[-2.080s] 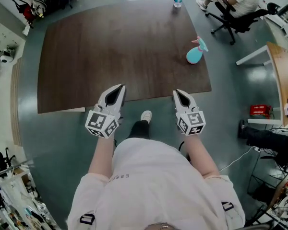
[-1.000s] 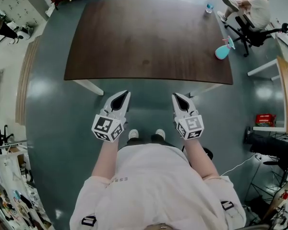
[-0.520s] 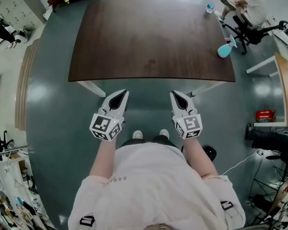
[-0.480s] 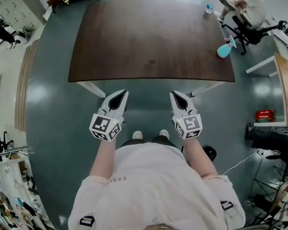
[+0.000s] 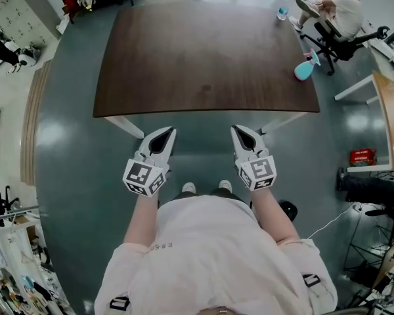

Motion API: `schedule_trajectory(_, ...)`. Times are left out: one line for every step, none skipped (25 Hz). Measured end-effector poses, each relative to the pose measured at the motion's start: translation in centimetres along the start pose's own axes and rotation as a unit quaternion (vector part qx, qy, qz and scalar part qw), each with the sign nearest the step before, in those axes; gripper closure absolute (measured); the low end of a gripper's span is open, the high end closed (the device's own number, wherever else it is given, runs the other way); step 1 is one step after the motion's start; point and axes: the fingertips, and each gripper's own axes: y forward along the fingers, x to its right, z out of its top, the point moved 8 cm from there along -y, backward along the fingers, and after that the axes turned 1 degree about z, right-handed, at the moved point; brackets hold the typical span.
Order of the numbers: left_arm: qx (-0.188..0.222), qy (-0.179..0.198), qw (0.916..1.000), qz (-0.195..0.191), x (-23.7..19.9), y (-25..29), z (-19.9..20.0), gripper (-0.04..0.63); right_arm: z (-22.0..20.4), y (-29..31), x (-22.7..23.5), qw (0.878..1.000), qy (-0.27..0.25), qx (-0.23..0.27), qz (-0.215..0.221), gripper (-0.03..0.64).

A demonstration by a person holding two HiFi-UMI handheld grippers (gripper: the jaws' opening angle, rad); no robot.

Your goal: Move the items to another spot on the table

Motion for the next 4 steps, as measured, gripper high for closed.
schedule_trajectory(0.0,0.0,1.0,0.0,0.02,-0.01,0.0,0.58,-0.03,0.01,-0.02,1.0,0.0,-0.001,0.0,0.627)
schedule_trajectory(0.001,-0.001,1.0,0.0,0.04,-0.02,0.0,0.58,-0.07,0.0,-0.04,1.0,0.001,-0.001,0.0,0.627)
schedule_trajectory(0.001,-0.001,1.0,0.0,0.07,-0.05,-0.03,0.58,-0.12,-0.01,-0.06,1.0,0.002,-0.002,0.0,0.627)
schedule_trajectory(0.001,-0.001,1.0,0.0,0.1,-0.07,-0.05,0.58,-0.17,-0.03,-0.09,1.0,0.003,-0.002,0.0,0.627)
